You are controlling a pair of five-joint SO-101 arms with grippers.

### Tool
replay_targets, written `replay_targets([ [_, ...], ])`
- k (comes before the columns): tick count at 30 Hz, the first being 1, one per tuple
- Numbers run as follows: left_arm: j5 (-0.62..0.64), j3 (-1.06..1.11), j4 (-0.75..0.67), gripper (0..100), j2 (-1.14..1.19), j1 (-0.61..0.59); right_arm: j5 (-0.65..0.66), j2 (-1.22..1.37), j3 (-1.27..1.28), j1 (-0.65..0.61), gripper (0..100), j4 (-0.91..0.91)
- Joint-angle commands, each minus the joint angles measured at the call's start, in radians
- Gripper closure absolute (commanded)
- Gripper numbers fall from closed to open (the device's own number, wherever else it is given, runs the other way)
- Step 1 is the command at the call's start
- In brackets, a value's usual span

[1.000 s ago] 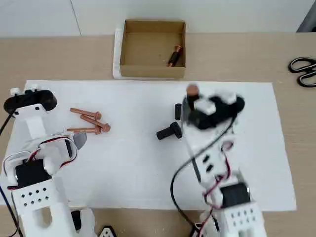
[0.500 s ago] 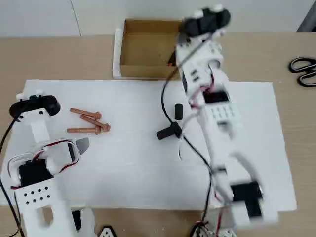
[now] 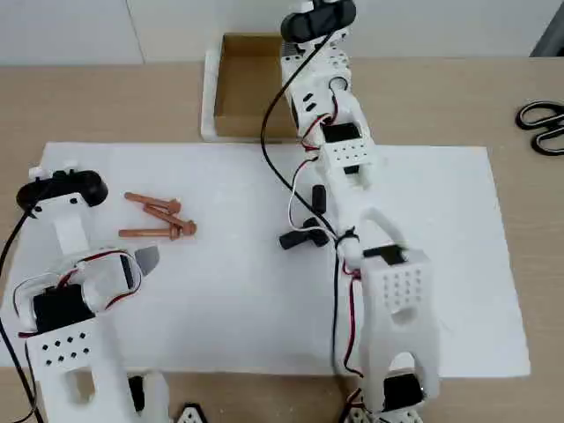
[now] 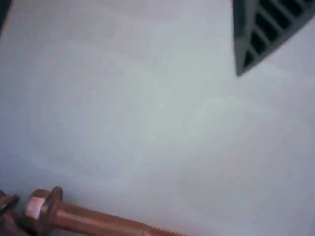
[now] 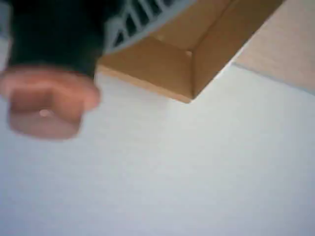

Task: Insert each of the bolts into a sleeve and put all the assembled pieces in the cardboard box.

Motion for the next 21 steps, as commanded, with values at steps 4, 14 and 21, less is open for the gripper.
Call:
replay_targets([
  [4, -0.003, -0.001, 0.006, 70, -0.014, -0.002, 0.009, 0.268, -0.463, -0.013, 99.1, -0.024],
  [14, -0.003, -0.001, 0.006, 70, -0.014, -0.002, 0.009, 0.570, -0.741, -0.061, 99.1, -0.022],
  [21, -0.003, -0.001, 0.006, 70, -0.014, -0.002, 0.009, 0.602, -0.738, -0.056, 97.7, -0.022],
])
